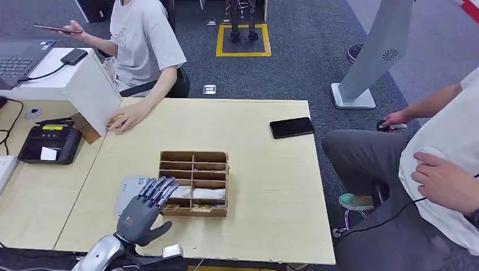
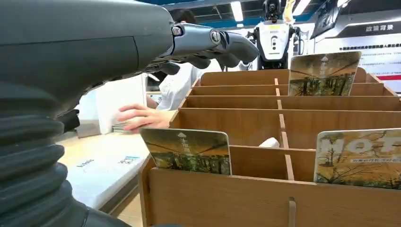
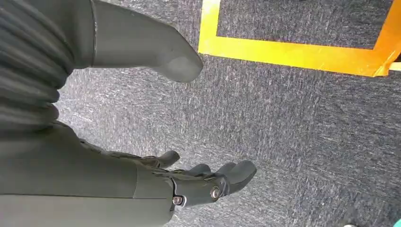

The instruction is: Pass the card to the sensor for recognition and then transmit it.

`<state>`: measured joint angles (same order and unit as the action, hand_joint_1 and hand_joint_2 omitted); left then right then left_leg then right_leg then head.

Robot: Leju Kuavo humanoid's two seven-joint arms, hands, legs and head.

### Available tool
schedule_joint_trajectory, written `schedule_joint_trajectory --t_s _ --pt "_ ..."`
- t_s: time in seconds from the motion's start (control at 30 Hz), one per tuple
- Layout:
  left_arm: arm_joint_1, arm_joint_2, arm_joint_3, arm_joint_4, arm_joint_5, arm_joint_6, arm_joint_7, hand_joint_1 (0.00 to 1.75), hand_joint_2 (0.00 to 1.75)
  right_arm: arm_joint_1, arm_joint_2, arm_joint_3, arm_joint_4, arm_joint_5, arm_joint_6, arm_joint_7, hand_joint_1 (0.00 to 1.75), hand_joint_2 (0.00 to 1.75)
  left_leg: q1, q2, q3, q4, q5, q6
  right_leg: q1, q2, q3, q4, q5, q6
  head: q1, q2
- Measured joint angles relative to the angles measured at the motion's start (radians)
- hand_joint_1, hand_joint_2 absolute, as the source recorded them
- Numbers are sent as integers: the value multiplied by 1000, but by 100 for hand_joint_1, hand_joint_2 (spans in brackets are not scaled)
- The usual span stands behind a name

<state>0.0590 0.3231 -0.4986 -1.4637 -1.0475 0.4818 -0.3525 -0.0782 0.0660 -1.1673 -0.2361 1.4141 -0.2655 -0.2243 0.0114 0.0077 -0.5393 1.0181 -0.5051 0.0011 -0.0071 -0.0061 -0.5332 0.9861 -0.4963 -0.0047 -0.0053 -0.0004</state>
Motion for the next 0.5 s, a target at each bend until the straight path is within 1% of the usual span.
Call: schedule_joint_trajectory --t_s 0.07,0.1,0.27,0.3,0.33,0.5 --pt "0 -2 0 3 5 0 4 21 175 0 0 0 0 -1 0 0 0 175 0 0 0 0 0 0 0 0 0 0 0 0 0 0" --pt "-1 -3 0 5 9 -1 4 129 175 0 0 0 0 -2 0 0 0 175 0 0 0 0 0 0 0 0 0 0 0 0 0 0" --pt "-4 -5 0 16 18 -8 4 129 175 -1 0 0 0 -3 0 -2 0 175 0 0 0 0 0 0 0 0 0 0 0 0 0 0" --pt "-4 -5 0 17 18 -8 4 154 175 -1 0 0 0 -3 0 -2 0 175 0 0 0 0 0 0 0 0 0 0 0 0 0 0" --pt "-4 -5 0 17 18 -8 4 175 175 -1 0 0 0 -3 0 -2 0 175 0 0 0 0 0 0 0 0 0 0 0 0 0 0" --pt "-5 -5 0 22 30 -9 3 175 175 -2 0 0 0 -4 -1 -5 0 175 0 0 0 0 0 0 0 0 0 0 0 0 0 0"
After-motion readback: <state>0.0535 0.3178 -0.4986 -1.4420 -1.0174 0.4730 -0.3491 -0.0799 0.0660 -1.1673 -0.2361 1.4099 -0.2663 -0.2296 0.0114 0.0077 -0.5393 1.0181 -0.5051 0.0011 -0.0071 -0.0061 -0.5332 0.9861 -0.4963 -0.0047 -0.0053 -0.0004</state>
